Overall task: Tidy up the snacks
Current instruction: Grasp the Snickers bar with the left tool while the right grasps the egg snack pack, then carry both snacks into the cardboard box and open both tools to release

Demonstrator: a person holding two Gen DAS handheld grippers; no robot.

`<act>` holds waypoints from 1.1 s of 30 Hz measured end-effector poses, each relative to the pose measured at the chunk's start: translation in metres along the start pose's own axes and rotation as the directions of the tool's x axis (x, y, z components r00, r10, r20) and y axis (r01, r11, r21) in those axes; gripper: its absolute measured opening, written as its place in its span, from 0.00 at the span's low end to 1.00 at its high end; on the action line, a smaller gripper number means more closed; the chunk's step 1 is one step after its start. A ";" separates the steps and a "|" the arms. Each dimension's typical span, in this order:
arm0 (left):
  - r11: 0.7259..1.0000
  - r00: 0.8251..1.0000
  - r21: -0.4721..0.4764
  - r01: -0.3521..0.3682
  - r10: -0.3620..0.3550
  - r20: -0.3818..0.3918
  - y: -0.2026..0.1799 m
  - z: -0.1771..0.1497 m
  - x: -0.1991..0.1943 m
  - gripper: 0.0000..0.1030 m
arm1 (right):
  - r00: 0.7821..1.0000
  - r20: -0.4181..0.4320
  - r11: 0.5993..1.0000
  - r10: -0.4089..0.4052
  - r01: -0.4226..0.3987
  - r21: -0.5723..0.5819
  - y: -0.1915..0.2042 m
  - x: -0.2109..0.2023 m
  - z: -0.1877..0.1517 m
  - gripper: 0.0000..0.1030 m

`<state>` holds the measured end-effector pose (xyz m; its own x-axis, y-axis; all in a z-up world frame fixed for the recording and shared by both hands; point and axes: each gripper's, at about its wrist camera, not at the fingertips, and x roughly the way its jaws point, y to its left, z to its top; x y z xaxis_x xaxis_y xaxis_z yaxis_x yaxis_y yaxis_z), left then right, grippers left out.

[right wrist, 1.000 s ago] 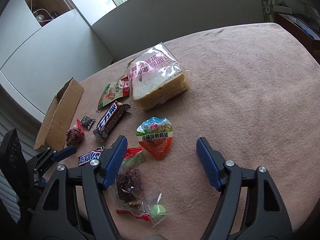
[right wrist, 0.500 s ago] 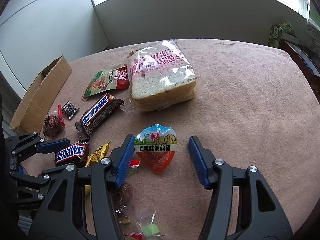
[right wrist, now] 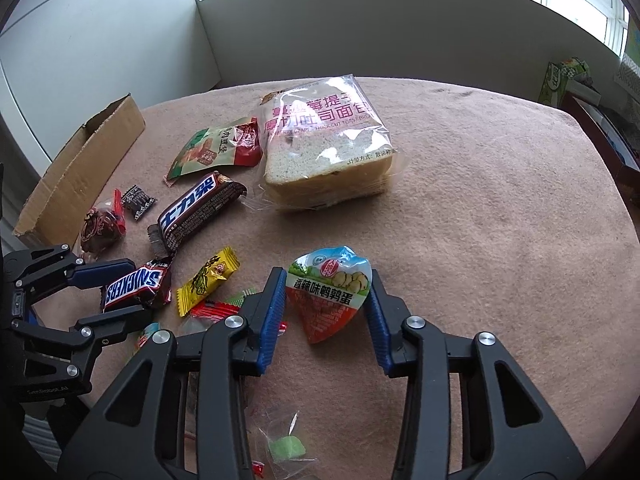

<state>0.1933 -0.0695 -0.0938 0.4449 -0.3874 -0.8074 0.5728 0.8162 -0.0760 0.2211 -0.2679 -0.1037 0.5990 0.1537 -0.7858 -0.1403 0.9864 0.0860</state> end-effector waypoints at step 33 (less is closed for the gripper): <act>0.989 0.990 -0.146 -0.028 0.048 0.133 0.028 -0.011 -0.061 0.28 | 0.989 0.139 0.998 0.054 -0.050 -0.029 0.042 -0.066 0.019 0.37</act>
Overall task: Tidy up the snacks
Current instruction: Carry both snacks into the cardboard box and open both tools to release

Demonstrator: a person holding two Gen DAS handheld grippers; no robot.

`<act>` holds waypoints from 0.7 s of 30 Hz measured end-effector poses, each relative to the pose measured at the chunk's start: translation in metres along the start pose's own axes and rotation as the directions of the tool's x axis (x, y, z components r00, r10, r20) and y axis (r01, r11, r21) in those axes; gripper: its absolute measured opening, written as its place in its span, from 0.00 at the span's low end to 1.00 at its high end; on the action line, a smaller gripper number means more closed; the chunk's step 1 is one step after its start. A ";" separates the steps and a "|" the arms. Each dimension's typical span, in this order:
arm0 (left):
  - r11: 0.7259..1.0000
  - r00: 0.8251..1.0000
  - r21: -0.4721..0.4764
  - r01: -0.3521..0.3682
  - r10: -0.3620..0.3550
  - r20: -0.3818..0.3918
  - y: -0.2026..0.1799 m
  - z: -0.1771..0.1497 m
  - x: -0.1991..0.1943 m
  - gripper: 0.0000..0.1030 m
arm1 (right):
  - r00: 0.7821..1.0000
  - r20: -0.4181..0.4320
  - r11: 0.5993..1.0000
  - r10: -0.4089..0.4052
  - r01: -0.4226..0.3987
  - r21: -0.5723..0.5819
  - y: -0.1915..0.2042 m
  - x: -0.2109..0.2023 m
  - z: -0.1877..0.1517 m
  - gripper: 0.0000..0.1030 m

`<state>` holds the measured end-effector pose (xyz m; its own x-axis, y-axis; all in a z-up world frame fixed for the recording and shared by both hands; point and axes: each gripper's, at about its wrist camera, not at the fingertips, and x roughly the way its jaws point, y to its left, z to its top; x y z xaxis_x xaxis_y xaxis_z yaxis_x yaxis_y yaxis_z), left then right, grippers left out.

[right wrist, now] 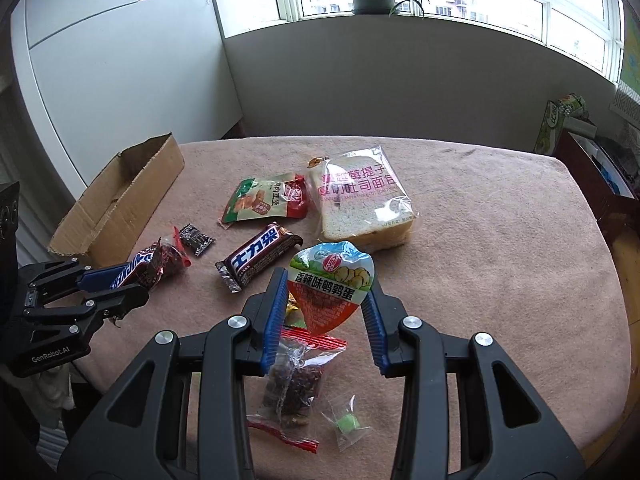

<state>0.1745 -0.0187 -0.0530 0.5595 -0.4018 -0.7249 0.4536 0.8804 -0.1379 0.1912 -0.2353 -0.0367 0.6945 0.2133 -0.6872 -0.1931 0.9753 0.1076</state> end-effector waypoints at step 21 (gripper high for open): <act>0.936 0.955 -0.253 -0.246 0.278 0.100 0.137 -0.019 -0.086 0.28 | 0.962 -0.037 0.937 0.272 -0.273 -0.217 0.206 0.044 0.055 0.37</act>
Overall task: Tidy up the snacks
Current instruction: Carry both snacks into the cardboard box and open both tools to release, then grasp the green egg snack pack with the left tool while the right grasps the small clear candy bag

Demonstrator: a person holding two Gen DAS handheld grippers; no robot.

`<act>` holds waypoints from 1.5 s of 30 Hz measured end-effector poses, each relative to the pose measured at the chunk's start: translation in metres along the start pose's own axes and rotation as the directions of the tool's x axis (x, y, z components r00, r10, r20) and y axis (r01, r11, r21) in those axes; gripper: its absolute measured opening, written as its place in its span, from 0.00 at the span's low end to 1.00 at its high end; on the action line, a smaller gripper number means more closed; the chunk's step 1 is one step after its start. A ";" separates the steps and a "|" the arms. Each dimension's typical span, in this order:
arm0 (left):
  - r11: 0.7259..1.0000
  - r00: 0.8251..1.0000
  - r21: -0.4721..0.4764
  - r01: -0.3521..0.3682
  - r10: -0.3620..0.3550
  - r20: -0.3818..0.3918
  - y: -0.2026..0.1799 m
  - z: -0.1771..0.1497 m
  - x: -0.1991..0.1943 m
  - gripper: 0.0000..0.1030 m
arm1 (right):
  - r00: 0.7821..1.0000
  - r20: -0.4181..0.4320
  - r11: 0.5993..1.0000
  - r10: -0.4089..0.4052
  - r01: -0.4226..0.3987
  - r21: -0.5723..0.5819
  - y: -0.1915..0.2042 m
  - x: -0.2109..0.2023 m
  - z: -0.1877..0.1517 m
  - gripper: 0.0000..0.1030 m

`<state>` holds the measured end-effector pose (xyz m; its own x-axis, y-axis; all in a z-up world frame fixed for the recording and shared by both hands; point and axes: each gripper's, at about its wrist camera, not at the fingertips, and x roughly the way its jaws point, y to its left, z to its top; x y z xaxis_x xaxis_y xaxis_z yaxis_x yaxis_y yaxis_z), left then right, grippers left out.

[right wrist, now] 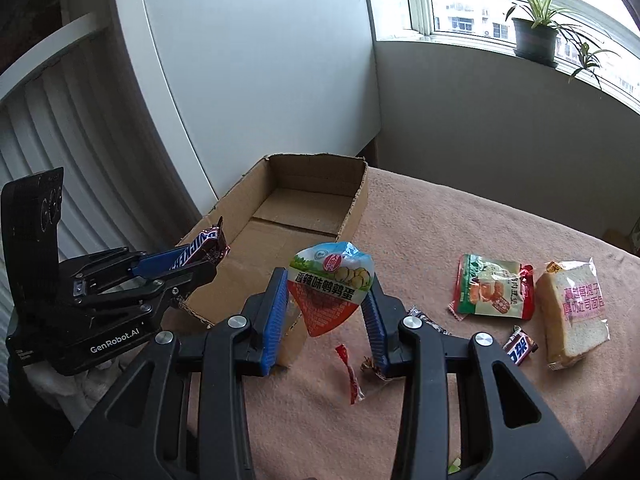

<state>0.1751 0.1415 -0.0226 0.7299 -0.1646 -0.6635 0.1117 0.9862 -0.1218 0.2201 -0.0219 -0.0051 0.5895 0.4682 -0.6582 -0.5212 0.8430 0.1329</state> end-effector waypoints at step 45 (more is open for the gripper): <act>0.986 0.987 0.051 0.161 -0.162 0.015 -0.074 -0.028 -0.033 0.47 | 0.959 -0.014 0.947 -0.283 0.281 0.158 -0.131 -0.142 -0.131 0.73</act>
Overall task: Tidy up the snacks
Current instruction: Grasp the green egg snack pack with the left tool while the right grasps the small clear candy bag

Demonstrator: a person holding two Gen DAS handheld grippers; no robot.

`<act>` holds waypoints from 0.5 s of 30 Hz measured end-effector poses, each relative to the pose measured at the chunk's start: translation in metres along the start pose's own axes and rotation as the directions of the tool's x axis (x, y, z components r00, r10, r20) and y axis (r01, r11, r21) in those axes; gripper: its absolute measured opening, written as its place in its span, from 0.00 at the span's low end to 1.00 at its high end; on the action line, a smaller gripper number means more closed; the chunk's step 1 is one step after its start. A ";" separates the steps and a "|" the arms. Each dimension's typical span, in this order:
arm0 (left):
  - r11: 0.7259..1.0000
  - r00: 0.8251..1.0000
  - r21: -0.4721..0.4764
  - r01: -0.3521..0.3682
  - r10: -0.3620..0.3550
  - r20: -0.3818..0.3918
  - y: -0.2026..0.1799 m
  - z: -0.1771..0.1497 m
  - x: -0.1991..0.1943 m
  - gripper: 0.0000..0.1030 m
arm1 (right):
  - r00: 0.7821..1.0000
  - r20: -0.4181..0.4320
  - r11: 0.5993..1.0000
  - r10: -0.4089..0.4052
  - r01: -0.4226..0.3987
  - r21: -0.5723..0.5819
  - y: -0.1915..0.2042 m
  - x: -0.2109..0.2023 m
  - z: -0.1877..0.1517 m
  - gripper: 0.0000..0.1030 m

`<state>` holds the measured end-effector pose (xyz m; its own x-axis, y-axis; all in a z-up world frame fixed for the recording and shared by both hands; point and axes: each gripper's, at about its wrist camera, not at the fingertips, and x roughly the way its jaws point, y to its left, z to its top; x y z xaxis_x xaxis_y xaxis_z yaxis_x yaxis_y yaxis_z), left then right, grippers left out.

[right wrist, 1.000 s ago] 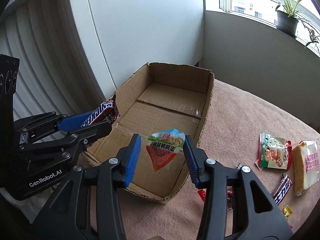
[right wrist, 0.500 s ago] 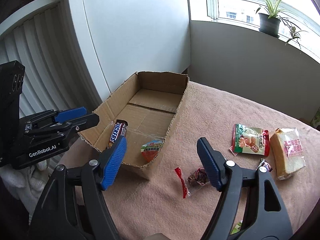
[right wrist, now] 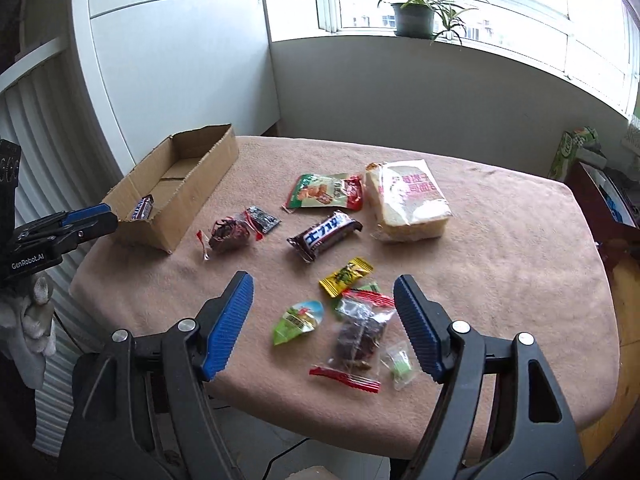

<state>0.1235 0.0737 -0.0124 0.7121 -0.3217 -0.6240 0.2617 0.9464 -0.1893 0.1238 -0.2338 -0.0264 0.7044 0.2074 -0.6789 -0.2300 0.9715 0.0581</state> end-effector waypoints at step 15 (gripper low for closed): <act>0.977 0.974 0.112 0.180 -0.162 -0.157 -0.100 -0.037 0.061 0.48 | 0.990 -0.117 0.997 -0.074 0.071 -0.026 -0.047 0.018 -0.059 0.66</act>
<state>0.1162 -0.0391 -0.0595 0.5490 -0.4622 -0.6964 0.4572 0.8636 -0.2127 0.1074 -0.2821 -0.0850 0.6358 0.1203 -0.7624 -0.1970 0.9804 -0.0095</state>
